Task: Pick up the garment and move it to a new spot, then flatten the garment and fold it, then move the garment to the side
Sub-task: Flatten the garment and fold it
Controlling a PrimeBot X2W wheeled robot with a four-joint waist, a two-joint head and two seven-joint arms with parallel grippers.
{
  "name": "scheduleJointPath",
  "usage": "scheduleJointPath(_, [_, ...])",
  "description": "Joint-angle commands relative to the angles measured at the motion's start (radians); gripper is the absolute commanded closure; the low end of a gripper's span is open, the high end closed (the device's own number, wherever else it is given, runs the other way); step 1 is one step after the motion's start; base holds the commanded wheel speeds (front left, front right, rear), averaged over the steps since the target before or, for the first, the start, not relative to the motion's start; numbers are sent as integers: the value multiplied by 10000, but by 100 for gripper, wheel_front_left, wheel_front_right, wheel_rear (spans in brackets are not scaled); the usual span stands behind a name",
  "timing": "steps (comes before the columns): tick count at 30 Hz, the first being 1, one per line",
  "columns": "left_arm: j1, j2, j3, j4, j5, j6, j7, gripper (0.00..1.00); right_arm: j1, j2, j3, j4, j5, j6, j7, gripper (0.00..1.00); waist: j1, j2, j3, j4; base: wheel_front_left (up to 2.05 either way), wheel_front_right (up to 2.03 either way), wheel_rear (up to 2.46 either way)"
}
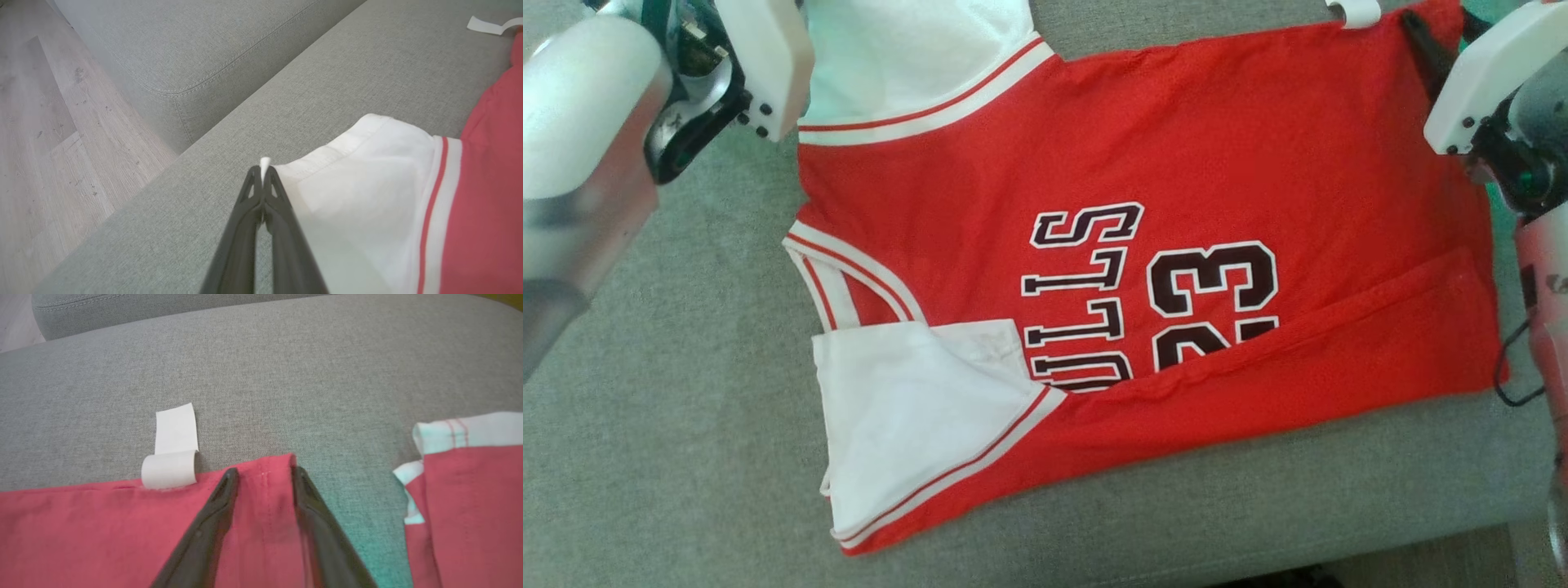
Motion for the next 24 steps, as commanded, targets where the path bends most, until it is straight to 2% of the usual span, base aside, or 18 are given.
scheduleJointPath(1, [-695, 228, 305, -104, -48, 18, -69, 100, -298, -127, 111, -276, -48, -9, -78, 40, 0, 0, 4, 4, 0, 0, 0])
scheduleJointPath(2, [-730, 223, 238, -71, -96, 17, -91, 100, -347, -147, 152, -218, -44, -9, -106, 56, 0, 0, 7, 10, 0, 0, 0])
scheduleJointPath(4, [-801, 219, 112, -8, -178, 17, -149, 100, -431, -177, 213, -125, -46, -9, -192, 73, 0, 0, 10, 18, 0, 0, 0])
scheduleJointPath(6, [-865, 221, 3, 54, -243, 17, -218, 100, -508, -202, 263, -55, -62, -9, -287, 100, 0, 0, 12, 26, 0, 0, 0])
scheduleJointPath(11, [-1111, 287, -242, 210, -95, 17, -682, 100, -756, -268, 267, 35, -37, -9, -656, 100, 0, 0, 25, 37, 0, 0, 0])
scheduleJointPath(15, [-1569, 297, -266, 701, 285, 17, -1713, 100, -1086, -325, 7, 111, 213, -9, -1284, 100, 0, 0, 63, 65, 0, 0, 0])
scheduleJointPath(20, [-2090, 68, 8, 1343, 600, 179, -2952, 100, -1334, -472, -345, 268, 547, -9, -1908, 100, 0, 0, 7, 146, 0, 0, 0])
scheduleJointPath(24, [-2125, -110, 139, 1716, 473, 171, -3351, 100, -1212, -616, -475, 310, 781, -9, -2089, 100, 0, 0, -150, 256, 0, 0, 0])
